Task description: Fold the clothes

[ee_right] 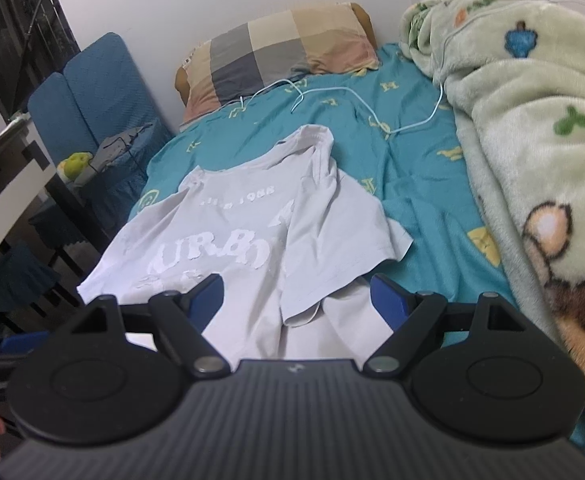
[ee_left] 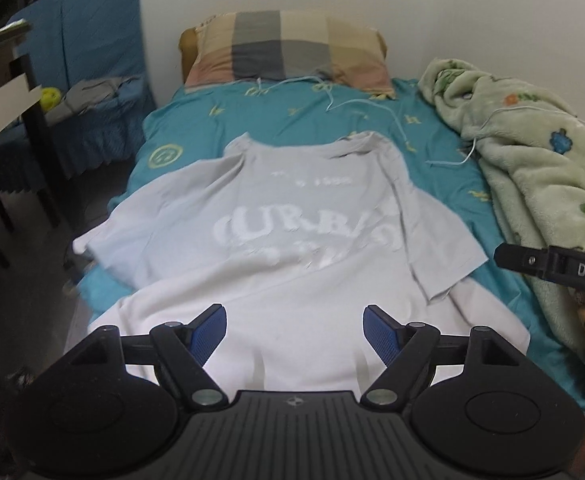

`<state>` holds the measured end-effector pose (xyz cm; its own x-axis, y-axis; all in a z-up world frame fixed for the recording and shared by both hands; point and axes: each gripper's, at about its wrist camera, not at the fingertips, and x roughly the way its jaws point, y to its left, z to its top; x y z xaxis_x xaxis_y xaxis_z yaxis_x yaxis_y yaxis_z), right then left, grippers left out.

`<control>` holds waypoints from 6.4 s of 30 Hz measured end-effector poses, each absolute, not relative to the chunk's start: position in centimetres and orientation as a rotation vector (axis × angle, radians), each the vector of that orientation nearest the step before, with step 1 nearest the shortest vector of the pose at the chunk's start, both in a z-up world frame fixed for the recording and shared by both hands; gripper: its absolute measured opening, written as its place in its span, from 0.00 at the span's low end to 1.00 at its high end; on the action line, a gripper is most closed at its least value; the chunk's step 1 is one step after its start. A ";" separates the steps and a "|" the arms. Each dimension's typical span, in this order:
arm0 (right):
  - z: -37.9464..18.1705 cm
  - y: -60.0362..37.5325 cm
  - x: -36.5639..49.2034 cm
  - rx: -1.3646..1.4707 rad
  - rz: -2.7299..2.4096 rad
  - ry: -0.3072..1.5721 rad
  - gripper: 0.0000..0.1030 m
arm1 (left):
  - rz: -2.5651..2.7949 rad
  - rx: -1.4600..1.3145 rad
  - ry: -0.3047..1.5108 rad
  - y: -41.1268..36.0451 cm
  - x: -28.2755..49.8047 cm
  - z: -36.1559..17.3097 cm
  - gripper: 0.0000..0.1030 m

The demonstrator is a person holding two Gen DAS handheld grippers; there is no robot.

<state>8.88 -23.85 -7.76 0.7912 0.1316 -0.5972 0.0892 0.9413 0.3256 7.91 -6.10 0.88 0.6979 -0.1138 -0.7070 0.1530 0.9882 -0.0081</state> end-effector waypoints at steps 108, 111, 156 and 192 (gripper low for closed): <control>-4.1 -19.7 13.9 0.296 0.248 0.558 0.67 | -0.158 -0.321 0.720 2.1 12.2 -5.1 0.75; -4.5 -20.3 10.8 0.290 0.204 0.578 0.68 | -0.180 -0.331 0.723 1.8 11.6 -5.0 0.76; -10.6 -30.9 14.7 0.780 0.040 0.716 0.81 | -0.395 0.219 0.752 -7.4 27.6 -12.0 0.56; -11.0 -30.3 14.9 0.825 0.085 0.740 0.81 | -0.495 0.221 0.640 -4.5 27.8 -5.4 0.02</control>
